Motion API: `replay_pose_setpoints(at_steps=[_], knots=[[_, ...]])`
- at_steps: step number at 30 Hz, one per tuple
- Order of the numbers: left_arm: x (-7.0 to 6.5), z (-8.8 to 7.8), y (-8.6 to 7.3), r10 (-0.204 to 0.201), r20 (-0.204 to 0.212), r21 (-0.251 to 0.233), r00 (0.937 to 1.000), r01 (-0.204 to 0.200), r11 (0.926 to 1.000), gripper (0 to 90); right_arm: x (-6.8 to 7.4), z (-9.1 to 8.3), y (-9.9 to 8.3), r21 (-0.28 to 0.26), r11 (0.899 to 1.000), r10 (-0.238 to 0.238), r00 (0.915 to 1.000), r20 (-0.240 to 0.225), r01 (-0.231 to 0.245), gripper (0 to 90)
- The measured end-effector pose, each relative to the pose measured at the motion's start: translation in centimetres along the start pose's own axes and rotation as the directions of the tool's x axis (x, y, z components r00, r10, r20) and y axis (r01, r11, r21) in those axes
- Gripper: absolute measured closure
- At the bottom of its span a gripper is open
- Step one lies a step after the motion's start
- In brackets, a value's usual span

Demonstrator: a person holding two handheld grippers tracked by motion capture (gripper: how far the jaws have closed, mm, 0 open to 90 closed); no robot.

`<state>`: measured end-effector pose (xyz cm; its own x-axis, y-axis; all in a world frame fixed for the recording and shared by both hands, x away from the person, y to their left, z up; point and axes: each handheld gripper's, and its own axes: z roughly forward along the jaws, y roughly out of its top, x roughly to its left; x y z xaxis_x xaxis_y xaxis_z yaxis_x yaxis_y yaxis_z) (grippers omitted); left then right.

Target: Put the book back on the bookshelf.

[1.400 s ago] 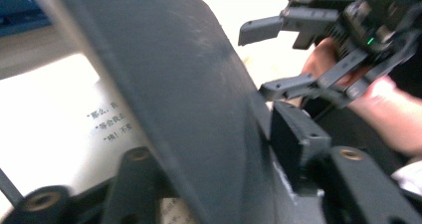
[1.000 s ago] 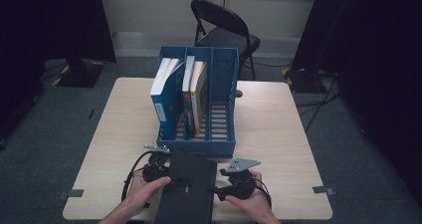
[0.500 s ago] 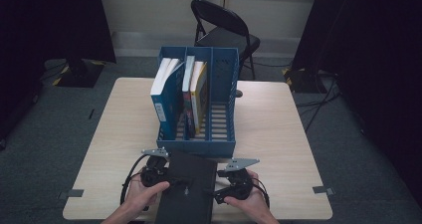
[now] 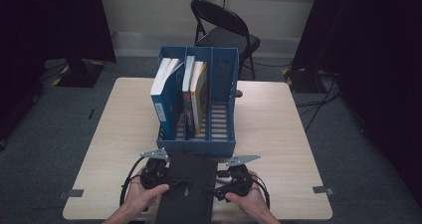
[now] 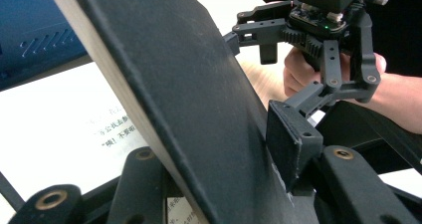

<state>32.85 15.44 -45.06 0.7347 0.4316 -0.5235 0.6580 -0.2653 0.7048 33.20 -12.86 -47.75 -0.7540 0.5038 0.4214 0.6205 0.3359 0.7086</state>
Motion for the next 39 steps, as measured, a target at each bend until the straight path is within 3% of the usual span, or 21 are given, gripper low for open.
replay_pose_setpoints(at_steps=[4, 7, 9, 18, 20, 27, 34, 39], knots=[[-0.4, -0.1, 0.0, 0.022, -0.001, -0.005, 0.9997, -0.022, 0.9997, 56.1, -0.5, 0.1, 0.0, 0.006, 1.000, 0.024, 0.9990, -0.037, -0.024, 6.6], [-0.8, 0.0, 0.1, 0.058, 0.026, -0.002, 0.9980, -0.057, 0.9983, 58.4, -1.1, 0.5, 0.0, 0.035, 0.998, 0.053, 0.9883, -0.143, -0.049, 6.8], [-1.2, -0.1, 0.1, 0.077, 0.019, -0.004, 0.9969, -0.077, 0.9970, 58.5, -1.1, 0.7, 0.0, 0.052, 0.997, 0.063, 0.9817, -0.180, -0.054, 6.7], [-2.1, -0.8, 0.8, 0.133, 0.039, -0.054, 0.9904, -0.131, 0.9900, 63.2, 0.5, -0.9, 0.8, -0.007, 1.000, -0.031, 0.9937, -0.108, 0.031, 11.4], [-2.0, -0.9, 0.9, 0.135, 0.046, -0.062, 0.9898, -0.132, 0.9893, 63.8, 0.5, -1.5, 1.2, -0.036, 0.999, -0.038, 0.9938, -0.104, 0.035, 14.5], [-2.6, -1.1, 1.4, 0.169, 0.050, -0.070, 0.9844, -0.165, 0.9838, 63.9, 1.1, -2.3, 1.7, -0.053, 0.996, -0.071, 0.9939, -0.085, 0.066, 17.6], [-3.7, -1.0, 2.6, 0.224, 0.050, -0.094, 0.9732, -0.219, 0.9712, 64.9, 1.8, -4.1, 2.4, -0.116, 0.989, -0.102, 0.9930, -0.060, 0.094, 22.5], [-3.9, -1.0, 3.3, 0.239, 0.055, -0.101, 0.9694, -0.233, 0.9673, 64.7, 2.0, -5.0, 2.8, -0.151, 0.983, -0.112, 0.9929, -0.040, 0.105, 23.0]])
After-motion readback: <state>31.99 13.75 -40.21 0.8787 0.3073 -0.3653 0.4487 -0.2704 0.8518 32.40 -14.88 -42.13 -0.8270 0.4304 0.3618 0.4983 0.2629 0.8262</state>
